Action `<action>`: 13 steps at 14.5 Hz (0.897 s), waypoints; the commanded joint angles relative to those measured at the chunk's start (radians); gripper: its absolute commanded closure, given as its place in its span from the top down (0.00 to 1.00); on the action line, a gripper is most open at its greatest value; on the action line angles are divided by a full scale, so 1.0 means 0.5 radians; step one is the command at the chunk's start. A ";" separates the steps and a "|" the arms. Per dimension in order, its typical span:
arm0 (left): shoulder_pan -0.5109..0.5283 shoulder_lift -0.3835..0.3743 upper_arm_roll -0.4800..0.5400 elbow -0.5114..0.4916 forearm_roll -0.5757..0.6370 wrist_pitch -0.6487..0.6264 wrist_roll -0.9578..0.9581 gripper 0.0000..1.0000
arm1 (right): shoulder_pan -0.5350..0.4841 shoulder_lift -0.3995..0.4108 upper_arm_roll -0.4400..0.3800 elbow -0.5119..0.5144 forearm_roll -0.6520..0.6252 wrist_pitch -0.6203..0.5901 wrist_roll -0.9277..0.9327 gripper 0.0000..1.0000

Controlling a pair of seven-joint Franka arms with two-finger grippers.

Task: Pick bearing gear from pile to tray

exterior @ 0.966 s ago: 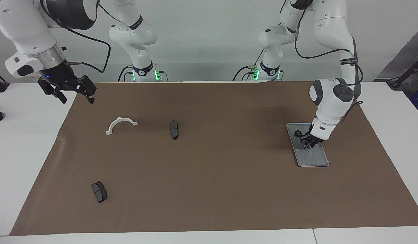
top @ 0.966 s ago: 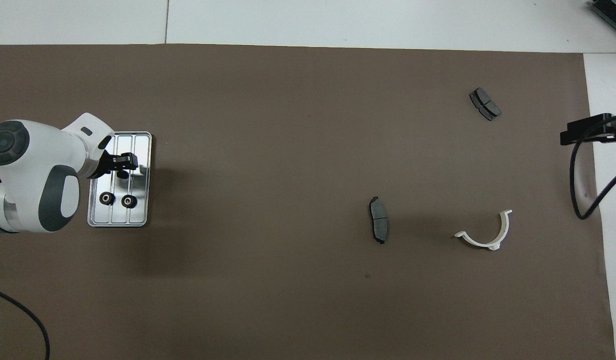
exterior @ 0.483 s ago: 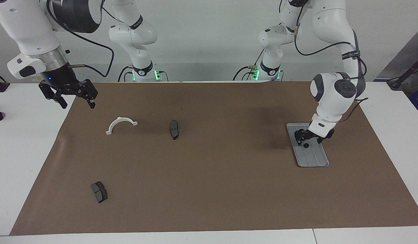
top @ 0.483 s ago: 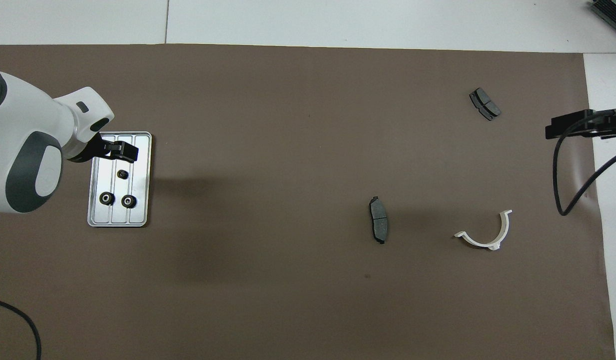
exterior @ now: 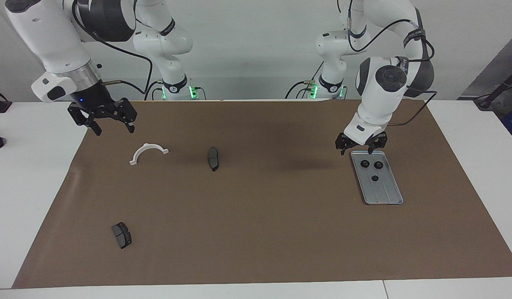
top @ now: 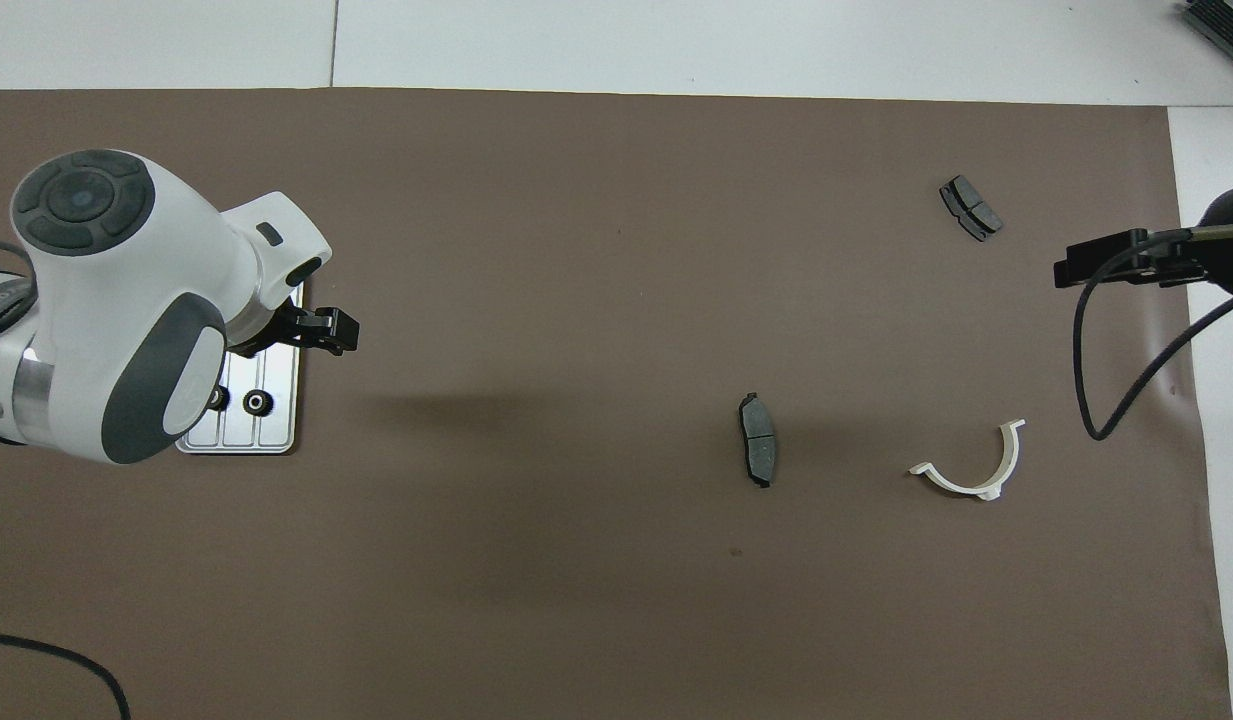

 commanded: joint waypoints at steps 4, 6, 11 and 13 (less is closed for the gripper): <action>0.122 -0.094 0.063 0.291 -0.170 -0.300 0.043 1.00 | -0.002 -0.063 0.000 -0.074 0.052 0.011 -0.022 1.00; 0.193 -0.091 0.063 0.438 -0.176 -0.447 0.193 1.00 | -0.005 -0.063 0.000 -0.074 0.052 0.011 -0.022 1.00; 0.208 -0.091 0.063 0.531 -0.155 -0.595 0.240 1.00 | -0.042 -0.060 -0.006 -0.070 0.040 0.014 -0.025 1.00; 0.212 -0.097 0.067 0.583 -0.179 -0.638 0.246 1.00 | -0.020 -0.060 -0.003 -0.070 0.040 0.014 -0.028 1.00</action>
